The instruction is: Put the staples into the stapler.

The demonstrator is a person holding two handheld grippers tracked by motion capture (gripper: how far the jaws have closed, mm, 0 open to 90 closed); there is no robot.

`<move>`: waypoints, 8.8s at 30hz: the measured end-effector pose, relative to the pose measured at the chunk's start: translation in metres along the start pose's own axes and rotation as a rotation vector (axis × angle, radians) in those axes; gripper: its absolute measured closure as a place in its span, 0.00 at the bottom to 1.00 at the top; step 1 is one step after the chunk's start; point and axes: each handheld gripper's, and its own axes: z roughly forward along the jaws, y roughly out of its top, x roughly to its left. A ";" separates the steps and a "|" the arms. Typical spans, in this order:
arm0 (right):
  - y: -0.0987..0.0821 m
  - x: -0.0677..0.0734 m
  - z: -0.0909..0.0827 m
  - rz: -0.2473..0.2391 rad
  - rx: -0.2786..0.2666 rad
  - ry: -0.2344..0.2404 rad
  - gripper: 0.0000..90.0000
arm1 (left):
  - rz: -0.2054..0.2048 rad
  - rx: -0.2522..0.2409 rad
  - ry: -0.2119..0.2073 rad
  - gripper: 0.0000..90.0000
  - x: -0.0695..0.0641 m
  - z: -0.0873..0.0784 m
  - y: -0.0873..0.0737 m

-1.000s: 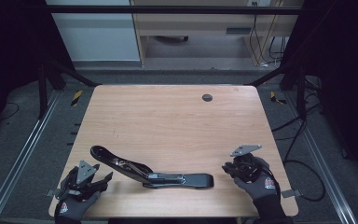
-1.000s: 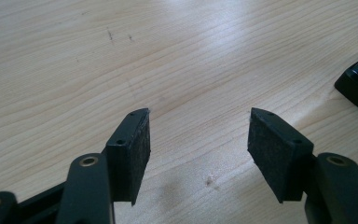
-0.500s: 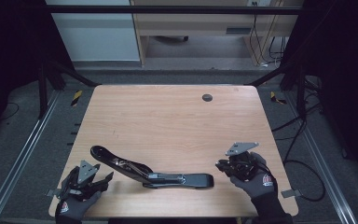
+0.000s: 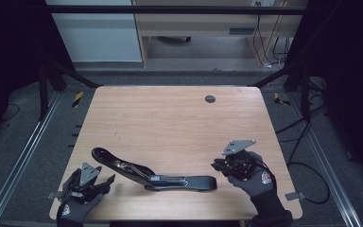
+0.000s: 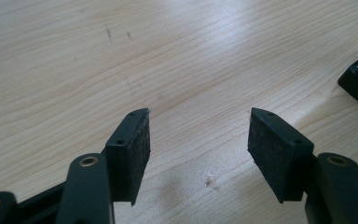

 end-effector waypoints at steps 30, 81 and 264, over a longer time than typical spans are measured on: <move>0.045 0.024 0.027 -0.176 -0.025 0.162 0.87 | 0.002 0.001 0.001 0.43 0.000 0.000 0.000; 0.062 0.043 0.076 -0.321 0.072 0.313 0.87 | 0.004 0.003 0.000 0.43 0.000 0.000 0.000; 0.051 0.043 0.094 -0.414 0.129 0.359 0.87 | 0.007 0.010 0.002 0.43 0.000 0.001 0.000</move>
